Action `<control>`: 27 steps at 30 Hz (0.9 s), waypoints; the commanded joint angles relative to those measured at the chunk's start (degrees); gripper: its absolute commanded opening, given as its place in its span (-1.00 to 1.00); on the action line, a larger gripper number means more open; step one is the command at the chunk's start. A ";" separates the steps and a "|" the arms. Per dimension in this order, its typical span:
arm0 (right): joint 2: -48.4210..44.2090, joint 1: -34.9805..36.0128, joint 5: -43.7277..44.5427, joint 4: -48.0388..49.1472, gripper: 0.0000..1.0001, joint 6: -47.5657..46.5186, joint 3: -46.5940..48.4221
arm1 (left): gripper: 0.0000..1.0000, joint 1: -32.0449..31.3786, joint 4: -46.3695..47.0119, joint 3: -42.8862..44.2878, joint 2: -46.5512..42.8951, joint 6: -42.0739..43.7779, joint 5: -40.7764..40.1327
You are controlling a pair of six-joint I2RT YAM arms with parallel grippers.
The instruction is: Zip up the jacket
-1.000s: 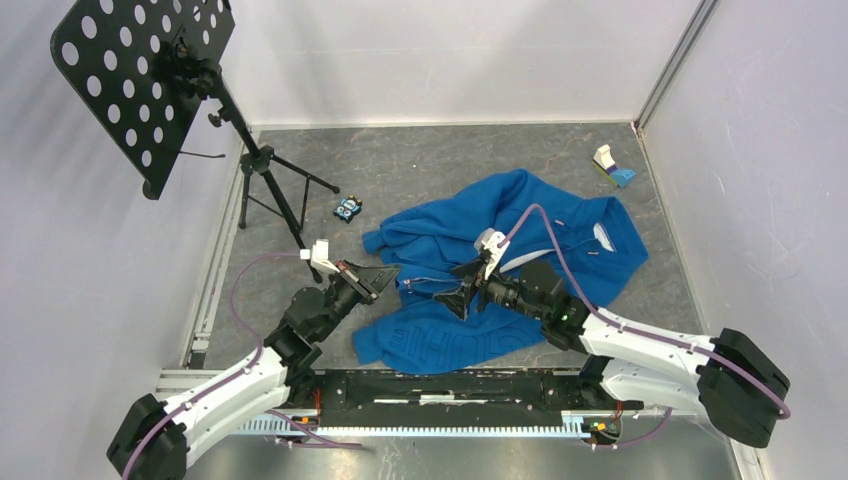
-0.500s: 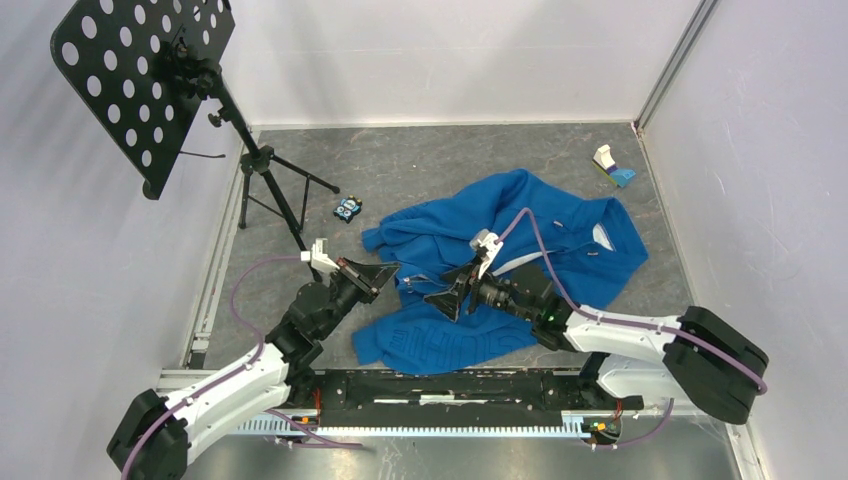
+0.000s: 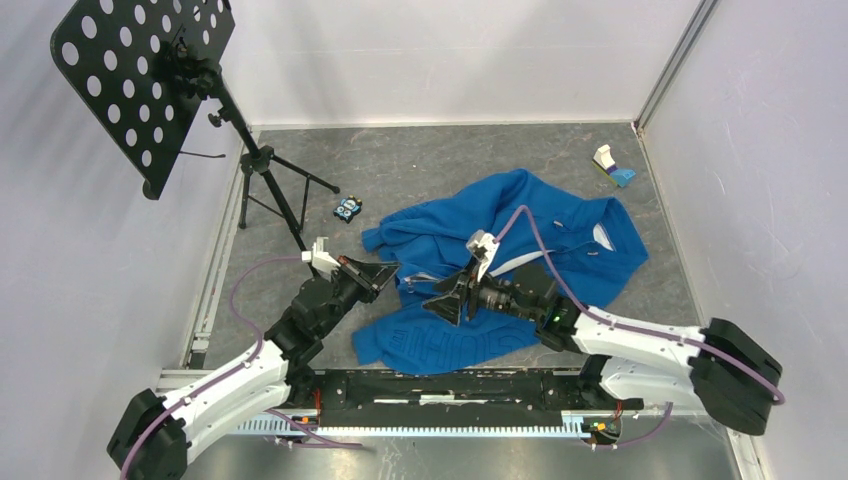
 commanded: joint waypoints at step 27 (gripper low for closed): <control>25.35 -0.04 1.15 31.35 0.29 12.77 1.34 | -0.96 -0.04 -6.30 5.36 -0.72 -5.95 -0.91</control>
